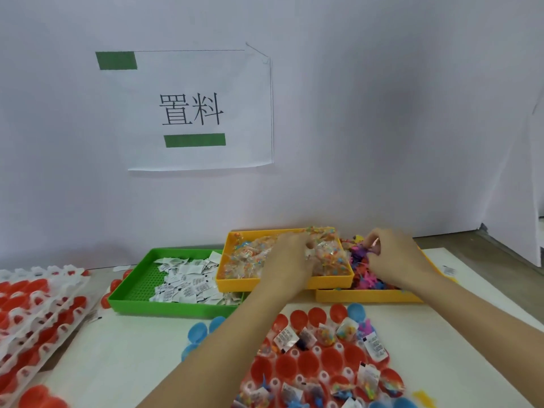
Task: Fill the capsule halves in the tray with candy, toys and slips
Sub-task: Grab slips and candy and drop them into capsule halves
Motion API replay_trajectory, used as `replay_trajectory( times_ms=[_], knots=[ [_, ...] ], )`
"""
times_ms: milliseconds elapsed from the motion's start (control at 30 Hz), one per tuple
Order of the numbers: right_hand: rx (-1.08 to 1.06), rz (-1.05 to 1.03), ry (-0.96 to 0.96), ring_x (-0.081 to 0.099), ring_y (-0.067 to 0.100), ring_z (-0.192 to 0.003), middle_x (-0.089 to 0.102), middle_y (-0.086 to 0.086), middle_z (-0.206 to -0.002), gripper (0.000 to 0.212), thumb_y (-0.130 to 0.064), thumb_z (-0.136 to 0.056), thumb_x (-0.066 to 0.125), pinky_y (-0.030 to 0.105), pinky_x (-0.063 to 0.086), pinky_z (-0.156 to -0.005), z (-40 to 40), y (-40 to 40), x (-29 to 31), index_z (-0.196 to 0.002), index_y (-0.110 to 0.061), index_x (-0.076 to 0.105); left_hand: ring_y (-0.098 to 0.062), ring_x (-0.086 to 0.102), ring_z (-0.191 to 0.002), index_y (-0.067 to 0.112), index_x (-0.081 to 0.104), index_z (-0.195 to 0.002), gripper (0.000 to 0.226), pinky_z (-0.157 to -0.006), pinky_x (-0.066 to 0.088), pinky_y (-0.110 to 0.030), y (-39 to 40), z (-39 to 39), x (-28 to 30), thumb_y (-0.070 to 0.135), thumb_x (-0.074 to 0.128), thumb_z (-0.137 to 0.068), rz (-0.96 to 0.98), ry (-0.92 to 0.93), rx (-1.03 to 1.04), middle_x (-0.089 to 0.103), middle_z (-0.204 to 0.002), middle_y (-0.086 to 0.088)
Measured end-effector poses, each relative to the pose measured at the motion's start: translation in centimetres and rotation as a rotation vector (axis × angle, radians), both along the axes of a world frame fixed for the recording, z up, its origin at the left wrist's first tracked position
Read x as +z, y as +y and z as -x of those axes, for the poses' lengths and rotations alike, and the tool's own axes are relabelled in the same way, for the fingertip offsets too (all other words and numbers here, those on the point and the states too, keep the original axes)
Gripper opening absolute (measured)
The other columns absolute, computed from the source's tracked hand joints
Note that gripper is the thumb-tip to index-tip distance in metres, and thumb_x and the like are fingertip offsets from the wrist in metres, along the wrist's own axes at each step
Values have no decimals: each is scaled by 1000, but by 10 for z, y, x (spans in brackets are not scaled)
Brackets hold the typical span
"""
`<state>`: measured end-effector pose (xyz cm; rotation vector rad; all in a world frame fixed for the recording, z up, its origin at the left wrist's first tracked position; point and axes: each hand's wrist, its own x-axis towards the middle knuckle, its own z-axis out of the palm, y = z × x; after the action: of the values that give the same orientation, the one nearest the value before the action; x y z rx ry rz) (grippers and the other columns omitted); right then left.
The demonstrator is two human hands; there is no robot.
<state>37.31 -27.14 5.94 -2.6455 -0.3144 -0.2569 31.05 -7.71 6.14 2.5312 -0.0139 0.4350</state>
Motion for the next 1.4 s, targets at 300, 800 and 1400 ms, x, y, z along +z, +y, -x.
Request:
replay_trajectory(
  times_ms=[300,800,1400],
  knots=[
    [66,163,93,61,18,-91,66,3,-106,21,-15,-87,74,28,50,-73,-1,-12,-20,-107,-19,72,-25,57,-89,9,63,-99,17,-74,50,-35,-5,-7,5,0,59,-86,-61,44,12,63,-102,-9],
    [54,119,39,62,17,-88,71,4,-99,9,-12,-93,65,29,52,-75,0,-5,-27,-96,-16,72,-20,68,-62,13,64,-96,18,-52,57,-34,14,-7,7,0,54,-91,609,29,191,63,-85,-7],
    [-84,-356,-30,64,15,-76,69,-5,-71,15,-13,-87,68,28,45,-72,0,-27,-18,-72,-17,68,-19,71,-75,0,63,-89,2,-84,60,-36,22,8,1,0,62,-90,1080,156,158,62,-101,-12]
  ],
)
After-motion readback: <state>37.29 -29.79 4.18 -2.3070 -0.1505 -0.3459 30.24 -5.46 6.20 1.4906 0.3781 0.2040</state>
